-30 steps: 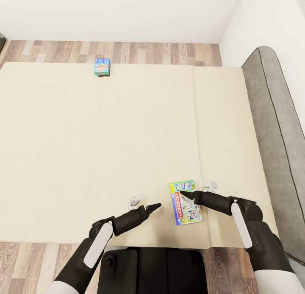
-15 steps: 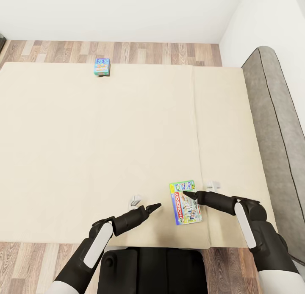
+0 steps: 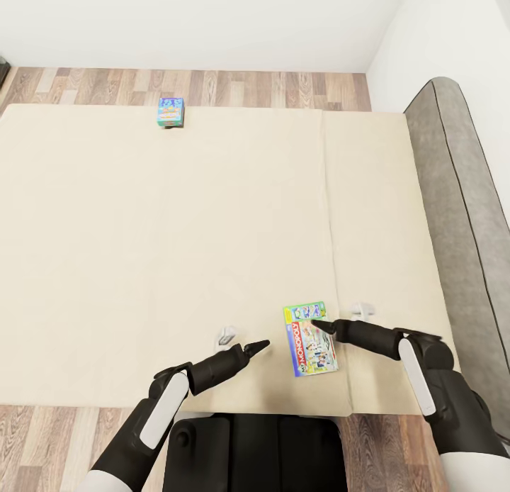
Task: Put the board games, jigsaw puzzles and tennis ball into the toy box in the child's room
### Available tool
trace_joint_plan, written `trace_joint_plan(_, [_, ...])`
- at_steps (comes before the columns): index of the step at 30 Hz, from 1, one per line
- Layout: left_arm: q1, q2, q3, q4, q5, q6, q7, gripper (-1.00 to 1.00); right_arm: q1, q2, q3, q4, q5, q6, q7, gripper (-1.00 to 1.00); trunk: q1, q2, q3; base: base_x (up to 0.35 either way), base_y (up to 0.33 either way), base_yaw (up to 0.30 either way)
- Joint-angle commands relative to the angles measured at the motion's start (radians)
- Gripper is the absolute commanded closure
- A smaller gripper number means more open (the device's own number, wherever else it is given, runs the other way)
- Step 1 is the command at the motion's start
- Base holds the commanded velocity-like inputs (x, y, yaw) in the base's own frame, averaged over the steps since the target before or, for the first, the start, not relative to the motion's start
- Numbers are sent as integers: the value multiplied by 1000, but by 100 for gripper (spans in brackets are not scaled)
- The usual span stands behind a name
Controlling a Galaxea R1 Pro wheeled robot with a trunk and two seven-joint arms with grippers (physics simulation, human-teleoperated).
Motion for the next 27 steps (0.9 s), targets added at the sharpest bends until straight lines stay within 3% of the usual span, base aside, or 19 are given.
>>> trace_joint_plan(1, [0, 0, 1, 0, 5, 7, 0, -100, 0, -2, -2, -1, 0, 6, 4, -100, 0, -1, -1, 0, 0, 0])
trace_joint_plan(7, [0, 0, 1, 0, 5, 7, 0, -100, -1, -5, -28, -2, 1, 7, 4, -100, 0, -1, -1, 0, 0, 0])
trace_joint_plan(9, [0, 0, 1, 0, 5, 7, 0, -100, -1, -7, -75, -3, 1, 7, 4, -100, 0, -1, -1, 0, 0, 0])
trace_joint_plan(10, [0, 0, 1, 0, 5, 7, 0, -100, -1, -7, -75, -3, 1, 7, 4, -100, 0, -1, -1, 0, 0, 0])
trace_joint_plan(12, [0, 0, 1, 0, 5, 7, 0, -100, 0, -7, -129, -3, 0, 7, 4, -100, 0, -1, -1, 0, 0, 0])
trace_joint_plan(17, [-1, 0, 1, 0, 5, 7, 0, -100, 0, -8, -181, -3, 0, 7, 4, -100, 0, -1, -1, 0, 0, 0])
trace_joint_plan(27, [0, 0, 1, 0, 5, 7, 0, -100, -1, -8, -221, -2, 2, 7, 4, -100, 0, -1, -1, 0, 0, 0])
